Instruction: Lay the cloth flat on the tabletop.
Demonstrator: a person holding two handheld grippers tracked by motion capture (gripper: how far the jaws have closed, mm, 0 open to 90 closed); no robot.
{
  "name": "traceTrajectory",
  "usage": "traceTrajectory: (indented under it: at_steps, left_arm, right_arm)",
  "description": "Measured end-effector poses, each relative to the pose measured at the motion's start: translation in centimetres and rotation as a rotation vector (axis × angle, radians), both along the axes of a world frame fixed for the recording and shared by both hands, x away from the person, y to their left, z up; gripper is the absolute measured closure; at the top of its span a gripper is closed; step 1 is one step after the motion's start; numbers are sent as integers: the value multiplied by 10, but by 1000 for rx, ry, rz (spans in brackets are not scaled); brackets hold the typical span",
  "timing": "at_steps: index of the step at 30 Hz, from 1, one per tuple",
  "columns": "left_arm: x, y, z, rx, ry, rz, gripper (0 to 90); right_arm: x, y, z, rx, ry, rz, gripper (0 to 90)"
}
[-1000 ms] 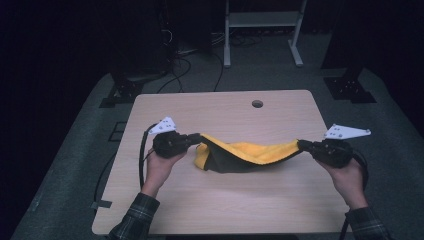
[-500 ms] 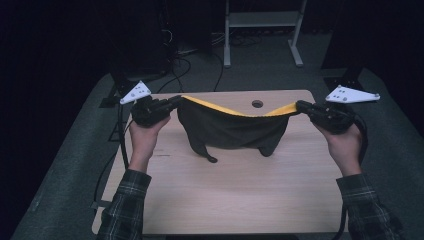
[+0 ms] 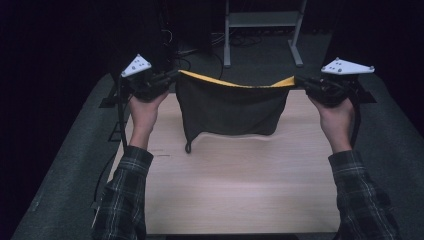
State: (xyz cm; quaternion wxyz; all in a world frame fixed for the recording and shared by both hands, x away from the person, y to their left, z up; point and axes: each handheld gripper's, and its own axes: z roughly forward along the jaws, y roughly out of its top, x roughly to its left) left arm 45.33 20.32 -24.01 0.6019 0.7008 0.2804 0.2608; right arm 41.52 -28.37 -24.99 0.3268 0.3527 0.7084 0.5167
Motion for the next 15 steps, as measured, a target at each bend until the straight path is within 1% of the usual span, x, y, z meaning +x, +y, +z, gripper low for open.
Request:
traceTrajectory:
  at_steps: [1, 2, 4, 5, 6, 7, 8, 9, 10, 11, 12, 13, 14, 15]
  left_arm:
    - [0, 0, 0, 0, 0, 0, 832]
    - [-1, 1, 6, -10, -18, -1, 832]
    - [-5, 2, 13, -26, -42, -11, 832]
    - [-8, 2, 13, -23, -46, -17, 831]
    - [-10, 2, 10, -16, -46, -19, 831]
    - [-12, 2, 5, -12, -38, -23, 831]
    - [-14, 3, -3, -13, -23, -27, 831]
    - [-15, 3, -12, -12, -4, -34, 831]
    - [-16, 2, -22, -5, 23, -36, 831]
    - [-19, 2, -42, 12, 63, -39, 831]
    - [-19, 2, -42, 12, 63, -39, 831]
    - [-22, 4, -60, 4, 102, -52, 831]
    - [-22, 4, -60, 4, 102, -52, 831]
    - [-26, 6, -73, 6, 128, -63, 831]
  right_arm:
    - [0, 1, 5, 8, -21, -6, 844]
    - [0, 1, 5, 8, -21, -6, 844]
    - [-3, 3, 13, 19, -53, -2, 844]
    - [-6, 4, 14, 19, -56, 13, 844]
    - [-6, 4, 14, 19, -56, 13, 844]
    - [-8, 4, 5, 12, -41, 27, 843]
    - [-8, 4, 5, 12, -41, 27, 843]
    - [-9, 5, -10, 3, -14, 33, 843]
    - [-9, 5, -10, 3, -14, 33, 843]
    - [-10, 5, -29, 8, 25, 49, 843]
    - [-10, 5, -29, 8, 25, 49, 843]
    - [-12, 6, -47, -9, 58, 57, 842]
    - [-12, 6, -47, -9, 58, 57, 842]
    - [-15, 6, -63, -17, 90, 73, 842]
